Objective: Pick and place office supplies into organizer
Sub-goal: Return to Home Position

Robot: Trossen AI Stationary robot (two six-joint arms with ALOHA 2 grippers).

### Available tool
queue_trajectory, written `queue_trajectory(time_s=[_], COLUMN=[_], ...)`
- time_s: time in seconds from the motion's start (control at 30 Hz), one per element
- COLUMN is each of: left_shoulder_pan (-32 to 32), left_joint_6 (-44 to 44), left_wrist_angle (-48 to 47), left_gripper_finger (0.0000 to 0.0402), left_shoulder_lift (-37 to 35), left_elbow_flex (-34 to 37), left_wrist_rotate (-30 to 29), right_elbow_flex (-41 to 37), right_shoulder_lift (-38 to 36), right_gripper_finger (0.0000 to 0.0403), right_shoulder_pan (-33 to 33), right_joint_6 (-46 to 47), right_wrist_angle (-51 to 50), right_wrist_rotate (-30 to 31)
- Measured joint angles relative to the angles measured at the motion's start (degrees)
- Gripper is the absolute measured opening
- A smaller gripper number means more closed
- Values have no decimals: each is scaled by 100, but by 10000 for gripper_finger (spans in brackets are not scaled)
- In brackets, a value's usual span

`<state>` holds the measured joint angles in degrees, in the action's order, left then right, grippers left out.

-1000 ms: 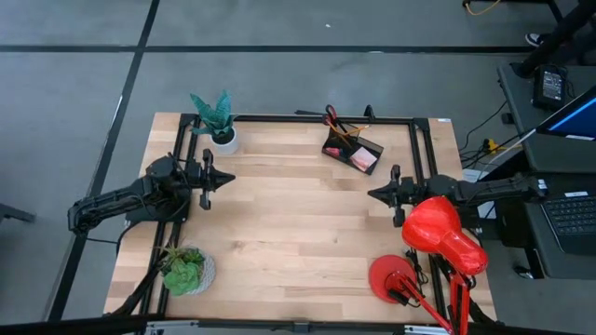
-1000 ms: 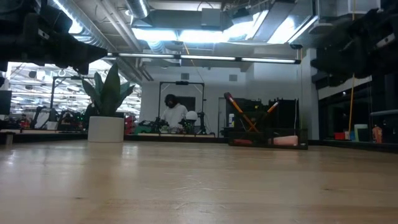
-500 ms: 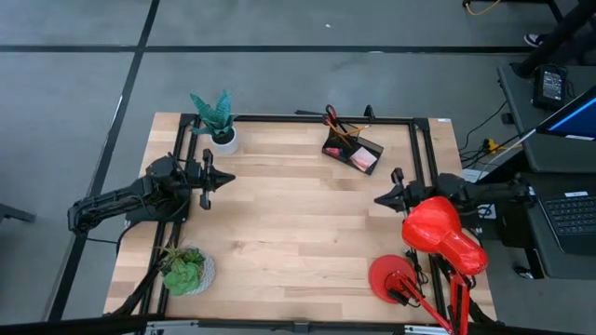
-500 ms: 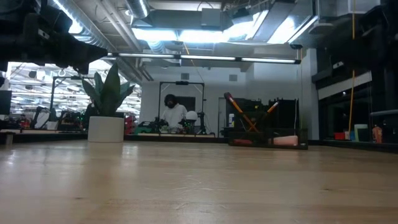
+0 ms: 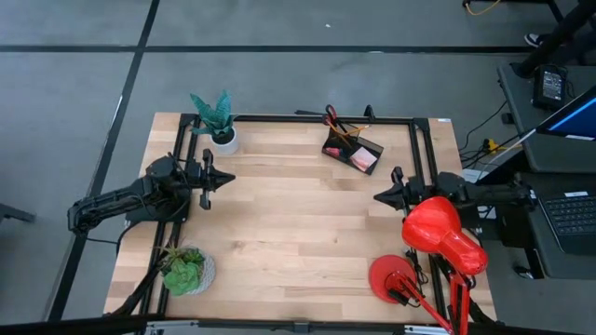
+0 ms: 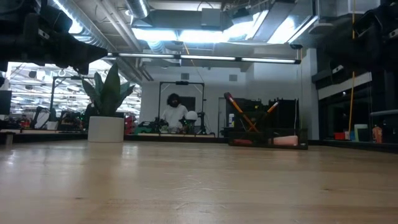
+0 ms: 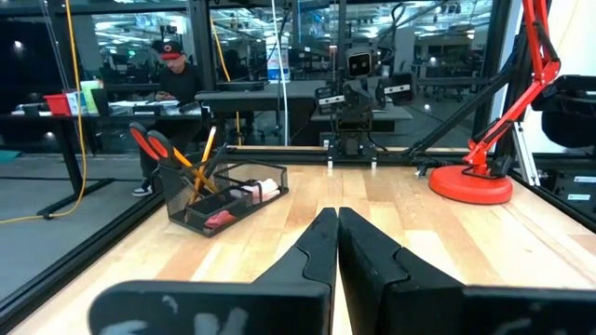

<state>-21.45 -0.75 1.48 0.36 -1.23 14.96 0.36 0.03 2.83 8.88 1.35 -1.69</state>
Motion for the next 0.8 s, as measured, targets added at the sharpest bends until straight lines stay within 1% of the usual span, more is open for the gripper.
queue_trajectory(time_s=[0.07,0.8], left_shoulder_pan=[0,0], left_joint_6=[0,0], left_wrist_angle=[0,0], left_gripper_finger=[7,4], left_shoulder_lift=[0,0], left_elbow_flex=[0,0], left_wrist_rotate=[0,0], right_elbow_flex=[0,0], right_shoulder_lift=[0,24], right_gripper_finger=[10,10], right_shoulder_pan=[0,2], right_joint_6=[136,125], right_wrist_angle=[4,9], right_wrist_rotate=[0,7])
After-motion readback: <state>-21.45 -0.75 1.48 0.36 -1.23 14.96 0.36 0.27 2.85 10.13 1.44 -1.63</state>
